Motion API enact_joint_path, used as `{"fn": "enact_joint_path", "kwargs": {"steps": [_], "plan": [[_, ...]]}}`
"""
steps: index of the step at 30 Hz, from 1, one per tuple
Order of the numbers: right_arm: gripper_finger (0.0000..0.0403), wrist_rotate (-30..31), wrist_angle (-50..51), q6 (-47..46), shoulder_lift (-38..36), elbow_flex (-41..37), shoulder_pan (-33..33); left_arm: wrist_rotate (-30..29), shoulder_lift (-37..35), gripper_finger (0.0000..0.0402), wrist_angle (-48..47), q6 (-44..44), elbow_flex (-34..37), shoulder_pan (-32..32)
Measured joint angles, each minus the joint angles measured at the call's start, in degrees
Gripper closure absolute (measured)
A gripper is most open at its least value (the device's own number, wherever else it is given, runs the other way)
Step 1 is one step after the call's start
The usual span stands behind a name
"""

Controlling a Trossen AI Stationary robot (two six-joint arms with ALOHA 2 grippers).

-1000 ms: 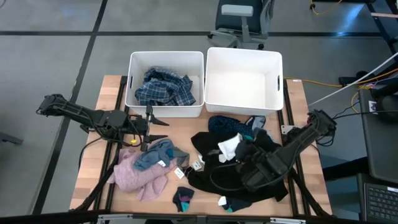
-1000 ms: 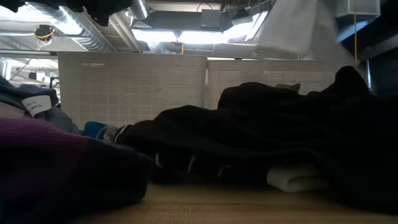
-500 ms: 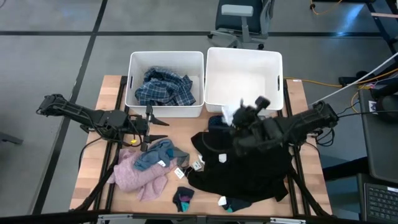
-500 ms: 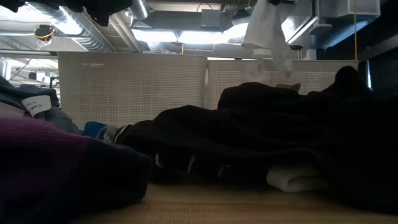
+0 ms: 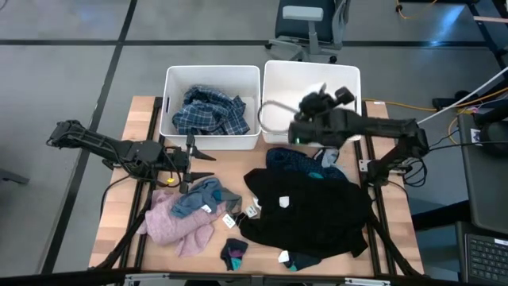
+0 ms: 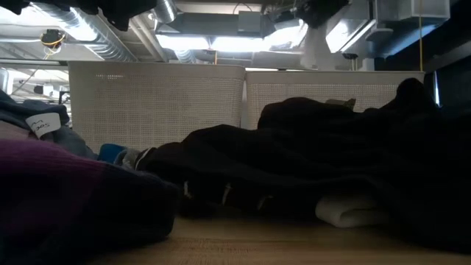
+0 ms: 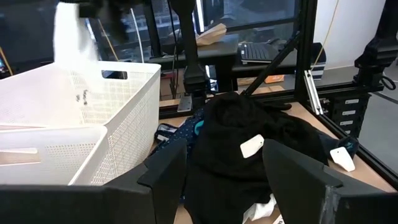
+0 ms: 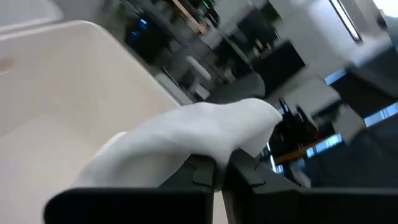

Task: Sort clothes
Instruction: Put the white sock into the right white bin, then put the bottom left blue sock into the left white bin

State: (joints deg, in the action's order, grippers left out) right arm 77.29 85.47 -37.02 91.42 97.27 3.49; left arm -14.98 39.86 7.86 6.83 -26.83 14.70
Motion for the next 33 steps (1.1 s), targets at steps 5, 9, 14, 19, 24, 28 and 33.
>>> {"fn": "enact_joint_path", "kwargs": {"steps": [5,9,14,19,24,28,33], "plan": [[0.0386,-8.26,-4.86,-0.08,0.14,-0.02,7.13,0.0,0.0,0.0199,0.0,-0.17,0.0,0.0],[0.0374,-18.91,-6.9,0.57,0.59,-0.18,11.05,0.0,0.0,0.0199,0.0,-0.26,0.0,0.0],[0.0315,-27.44,-9.69,3.17,0.74,-2.34,12.82,0.0,0.0,0.0199,-0.1,-0.46,0.15,0.0],[0.0239,-29.19,-10.38,5.88,0.75,-2.97,12.65,0.0,0.0,0.0199,-0.02,-0.75,0.15,0.0],[0.0185,-36.94,-7.62,6.1,0.66,-0.32,12.65,0.0,0.0,0.0199,-0.01,-0.87,0.15,0.0],[0.0163,-50.8,-5.48,5.84,0.57,1.93,12.67,0.0,0.0,0.0199,-0.04,-1.54,0.17,0.0],[0.0158,-52.07,-4.8,5.69,0.55,3.82,12.29,0.0,0.0,0.0199,-0.99,-2.64,0.17,0.0]]}}
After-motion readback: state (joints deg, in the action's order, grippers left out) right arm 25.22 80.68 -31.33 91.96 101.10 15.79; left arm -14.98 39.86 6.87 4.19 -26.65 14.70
